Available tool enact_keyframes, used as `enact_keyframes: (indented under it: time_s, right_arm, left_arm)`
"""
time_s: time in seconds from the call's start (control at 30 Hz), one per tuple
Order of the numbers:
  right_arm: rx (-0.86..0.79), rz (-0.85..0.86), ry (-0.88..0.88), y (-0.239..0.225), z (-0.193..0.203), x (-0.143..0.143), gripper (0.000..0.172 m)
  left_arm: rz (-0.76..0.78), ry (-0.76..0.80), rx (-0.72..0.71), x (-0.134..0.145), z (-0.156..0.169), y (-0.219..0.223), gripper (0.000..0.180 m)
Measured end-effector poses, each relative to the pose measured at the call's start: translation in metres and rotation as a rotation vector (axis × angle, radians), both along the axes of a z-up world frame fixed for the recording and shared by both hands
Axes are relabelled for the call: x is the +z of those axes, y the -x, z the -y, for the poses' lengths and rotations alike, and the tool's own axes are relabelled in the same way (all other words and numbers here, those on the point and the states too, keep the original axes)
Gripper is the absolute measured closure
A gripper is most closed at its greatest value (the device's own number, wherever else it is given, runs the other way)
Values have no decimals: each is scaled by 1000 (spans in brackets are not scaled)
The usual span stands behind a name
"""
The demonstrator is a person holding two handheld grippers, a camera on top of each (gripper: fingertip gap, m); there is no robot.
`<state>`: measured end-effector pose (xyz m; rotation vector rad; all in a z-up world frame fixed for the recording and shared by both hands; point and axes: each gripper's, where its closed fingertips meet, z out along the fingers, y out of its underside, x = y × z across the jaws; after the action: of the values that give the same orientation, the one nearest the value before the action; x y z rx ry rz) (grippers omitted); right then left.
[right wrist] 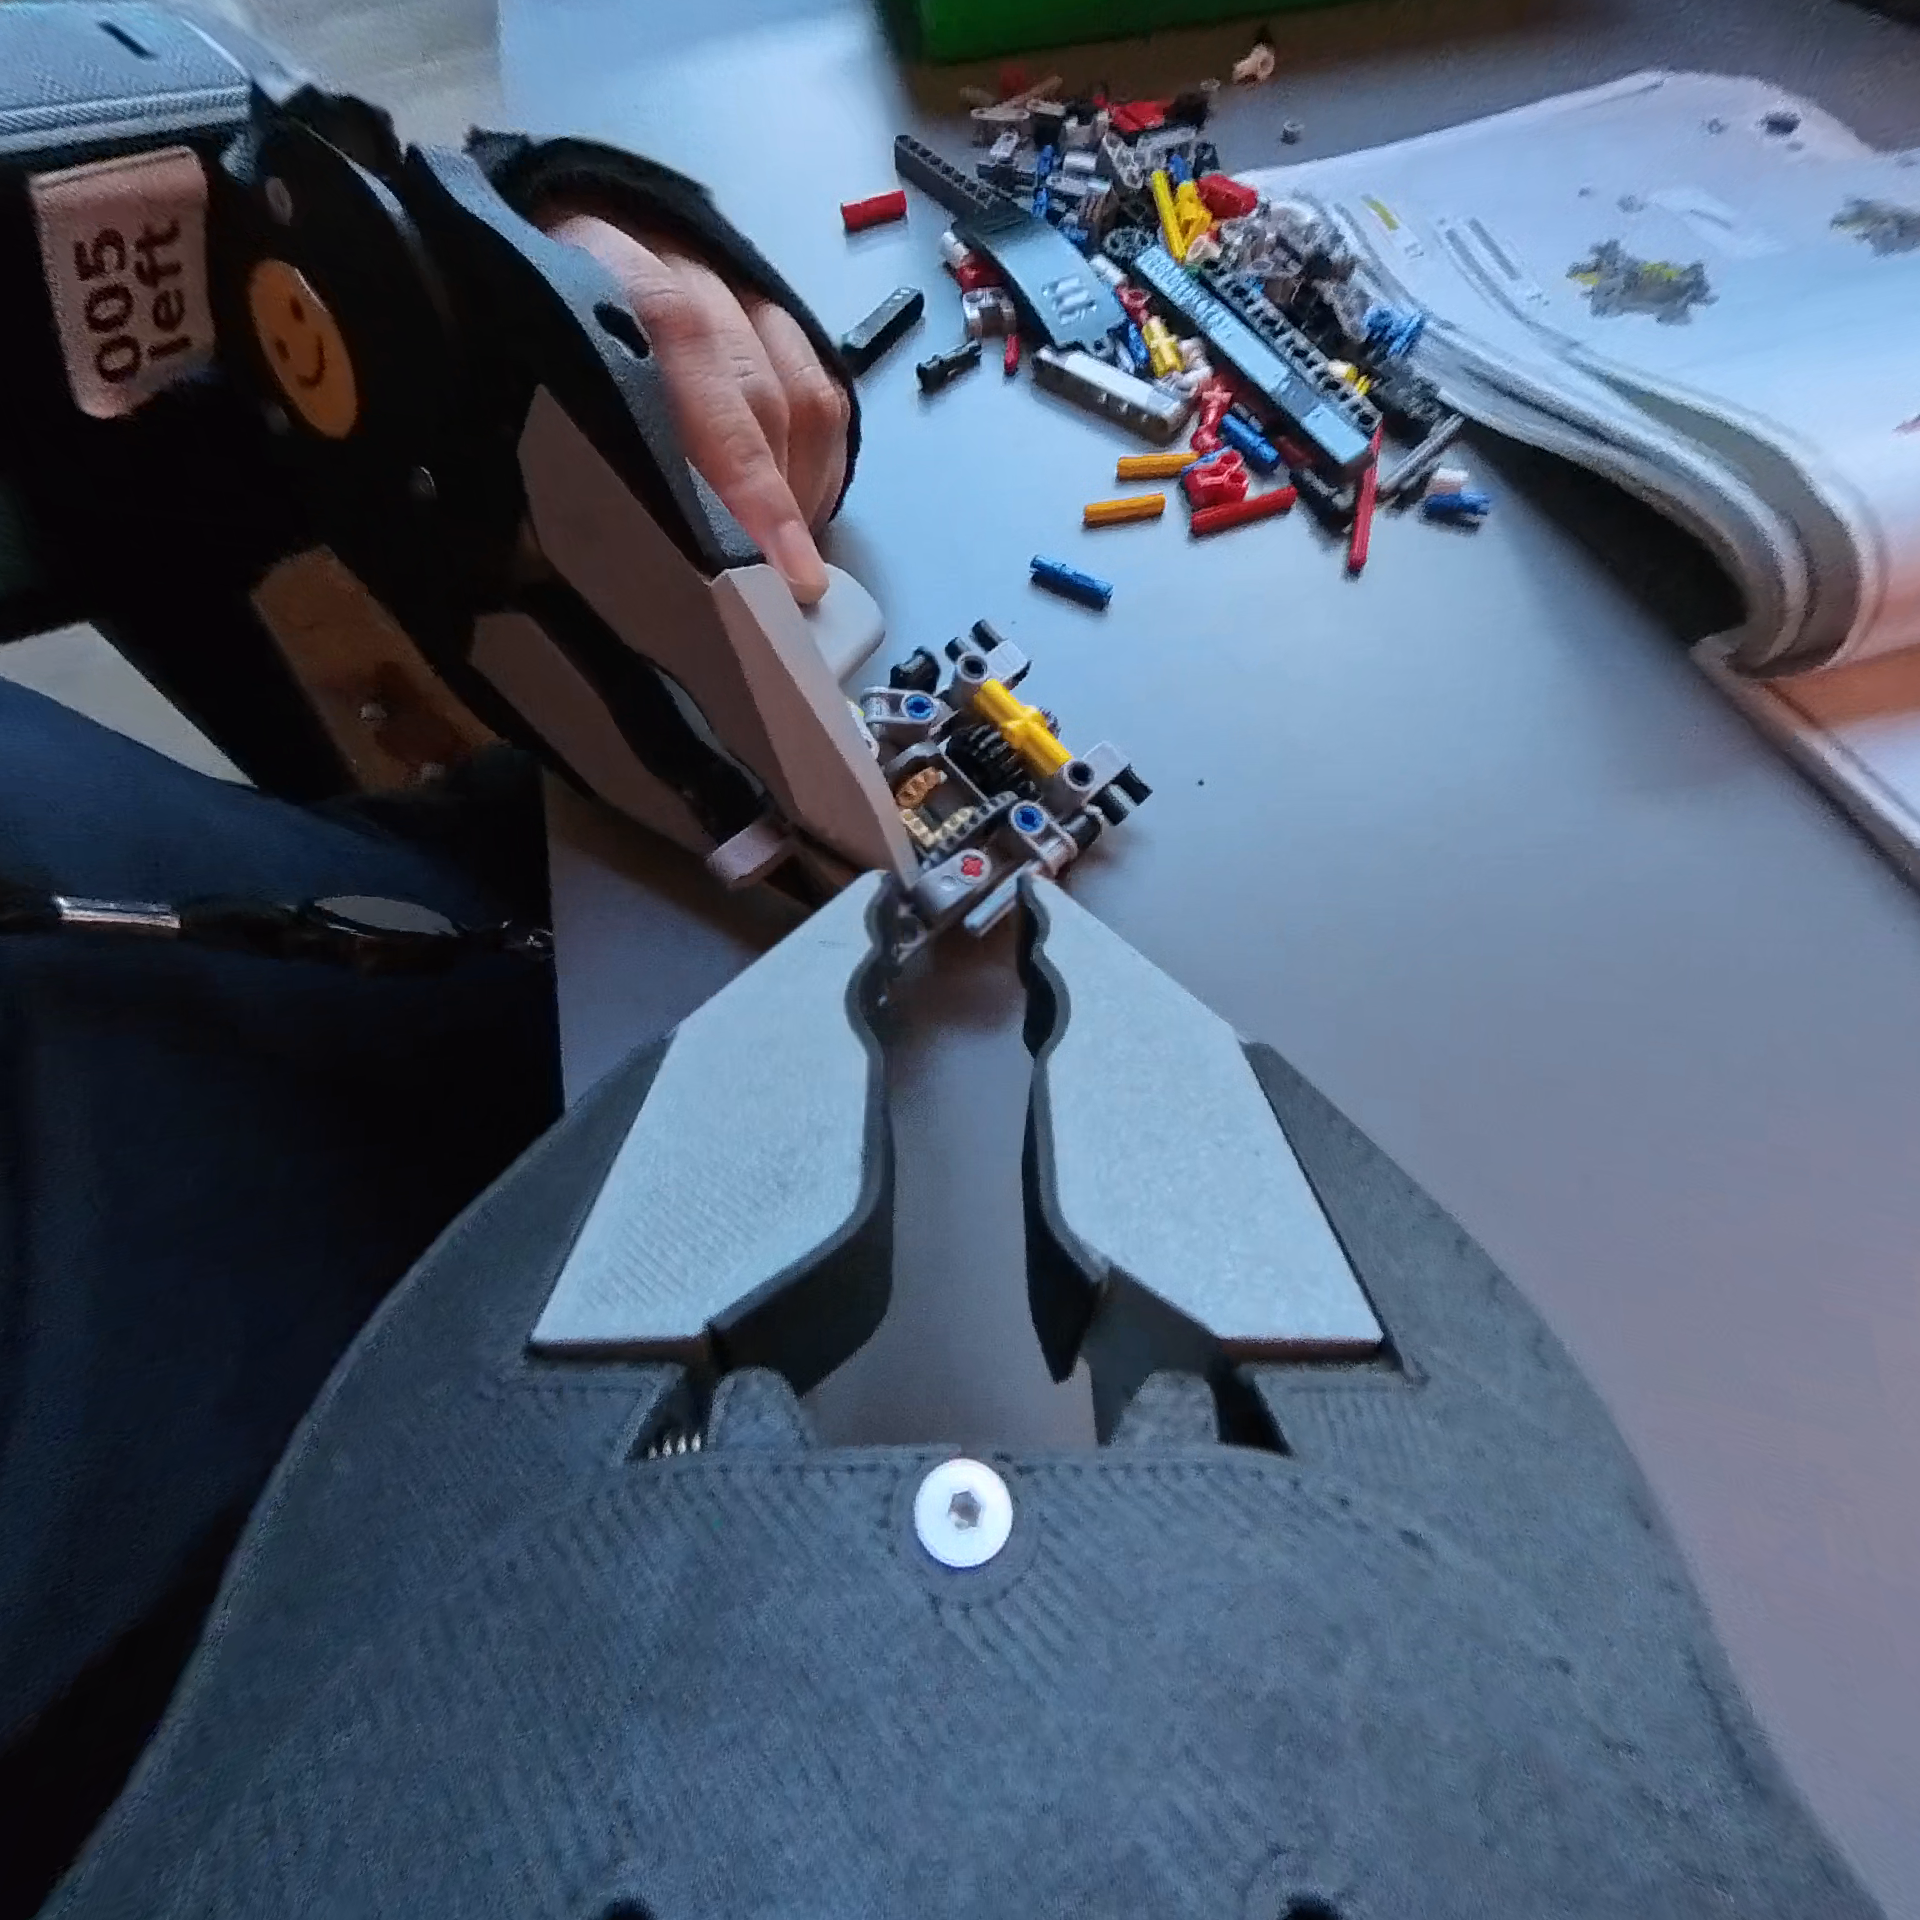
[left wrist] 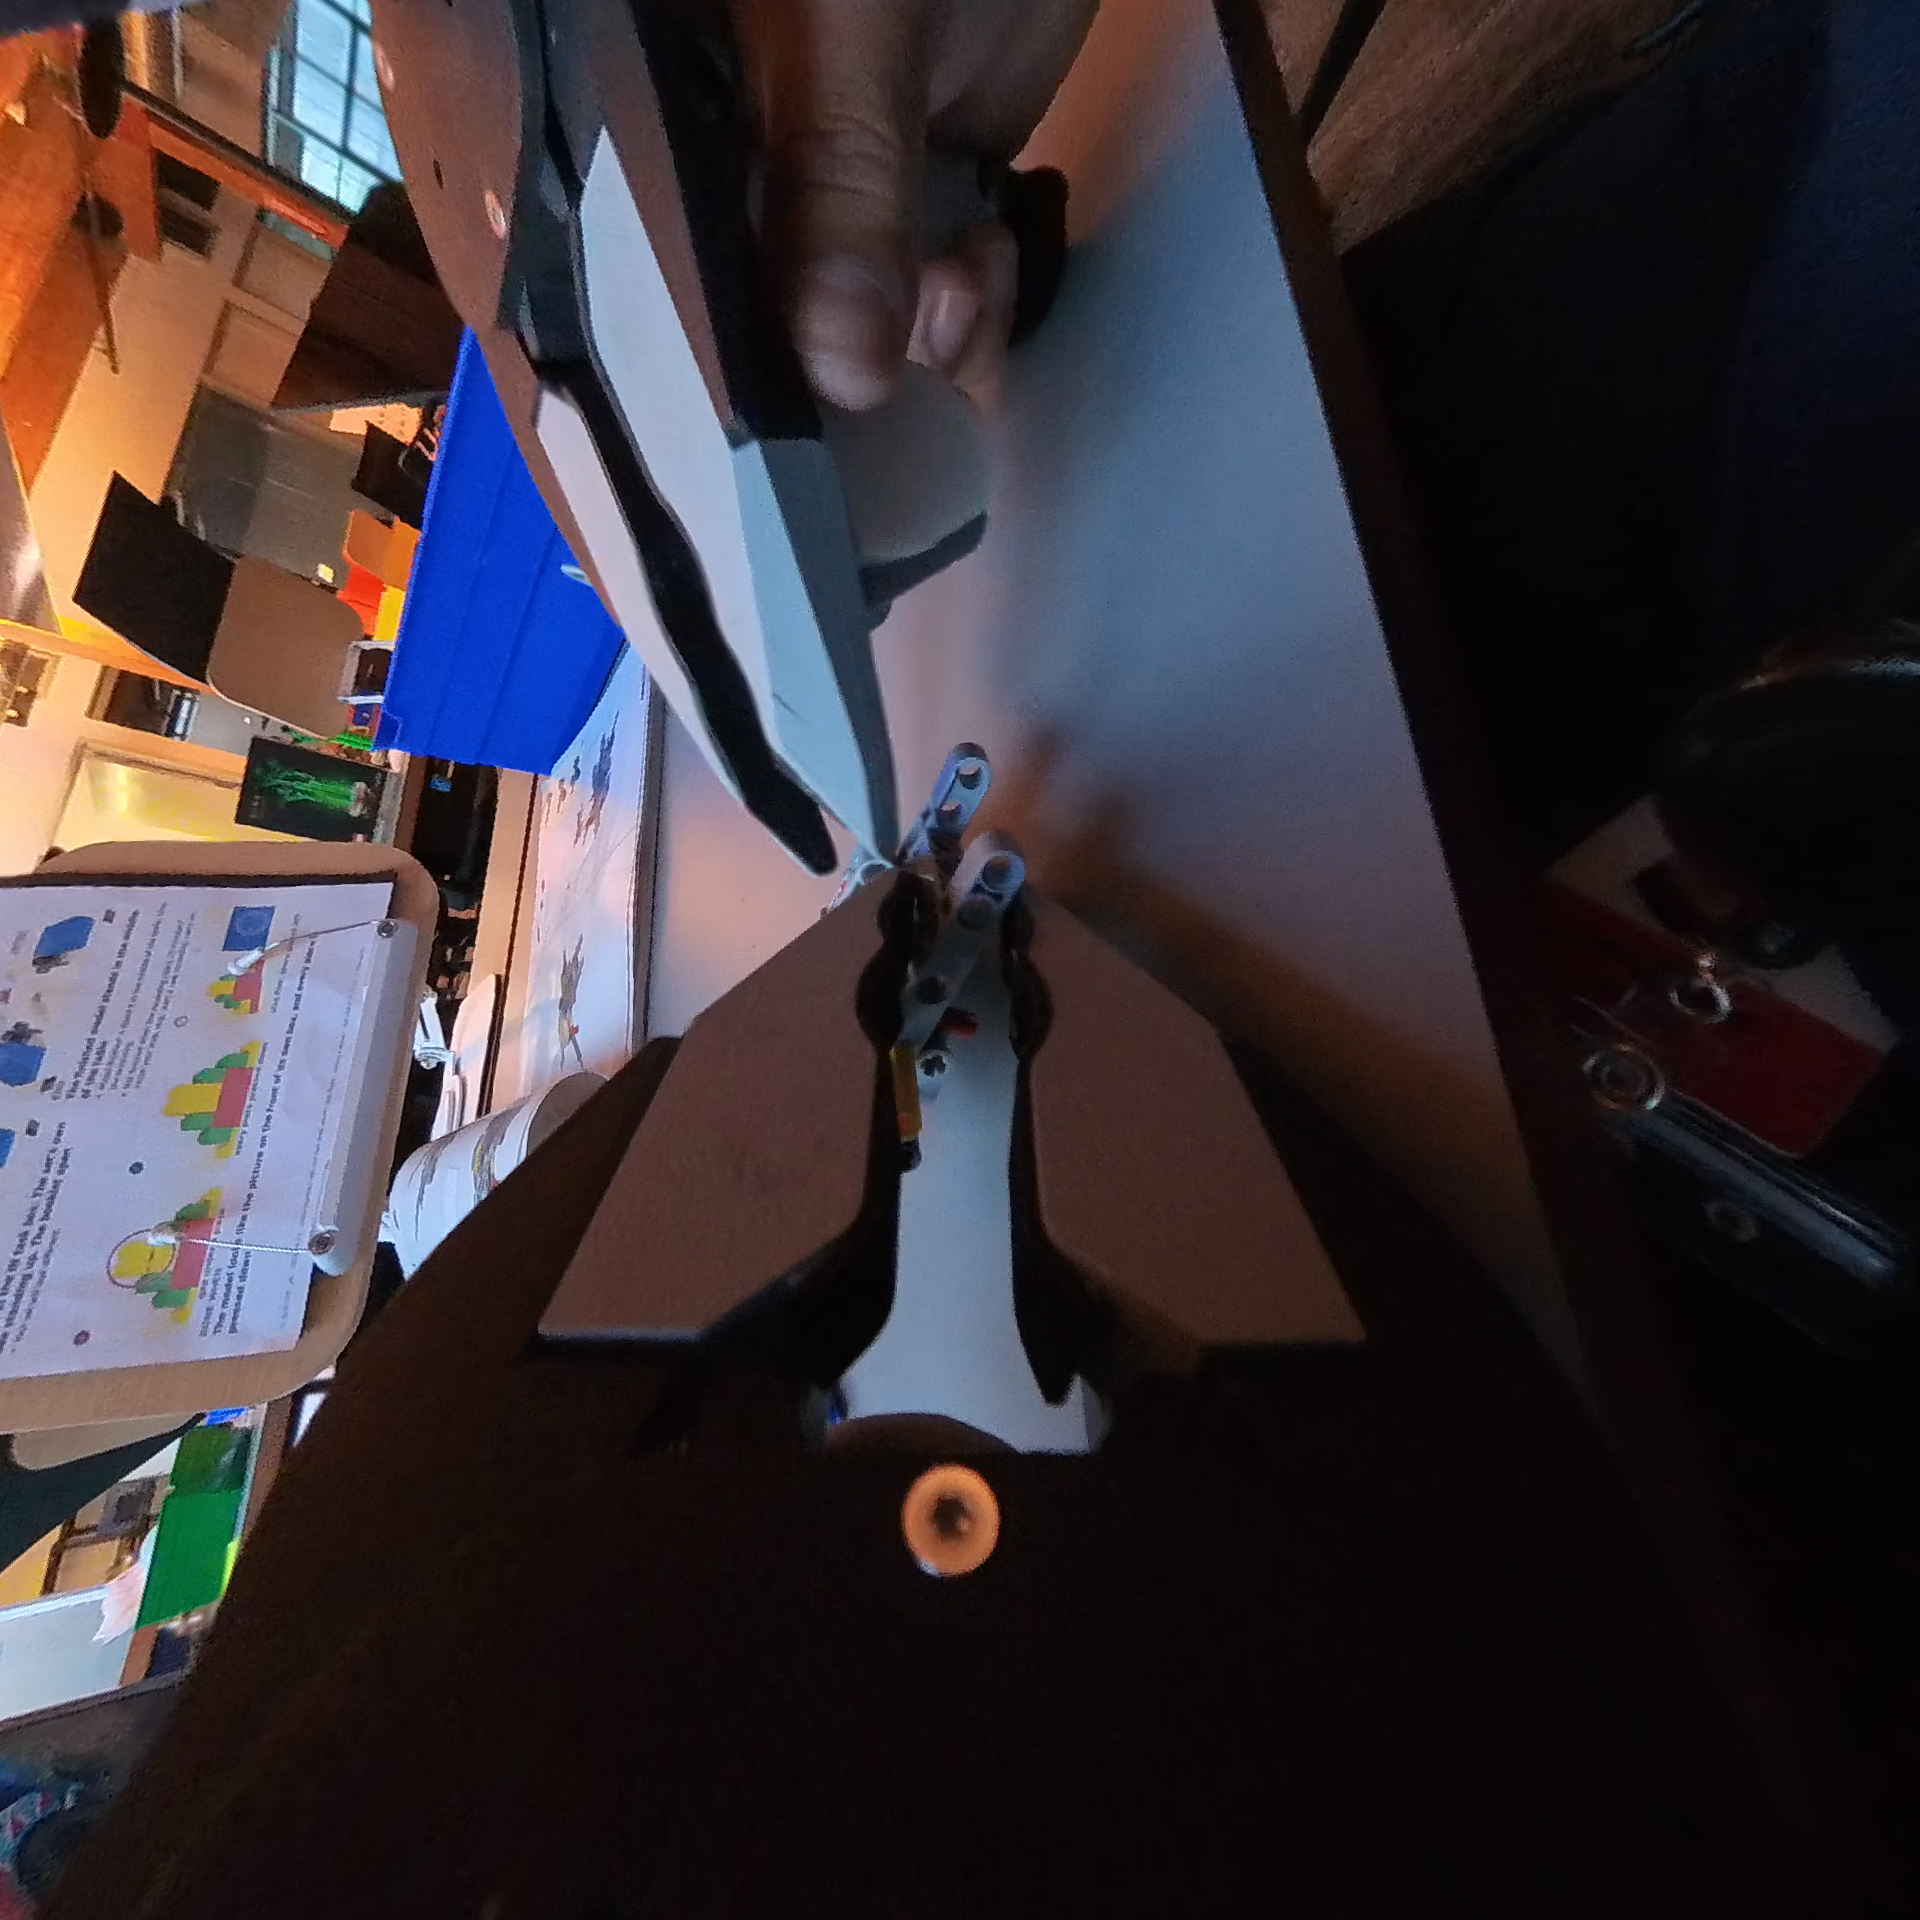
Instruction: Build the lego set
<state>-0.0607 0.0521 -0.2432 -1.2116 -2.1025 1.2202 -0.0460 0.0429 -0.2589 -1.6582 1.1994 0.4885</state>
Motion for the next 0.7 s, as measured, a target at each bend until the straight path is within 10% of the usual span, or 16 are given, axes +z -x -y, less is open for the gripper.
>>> enact_keyframes:
  time_s: [0.7]
  right_arm:
    - [13, 143, -12, -3, -9, -20, 171]
  left_arm:
    - [-35, -38, -16, 0, 1, 0, 168]
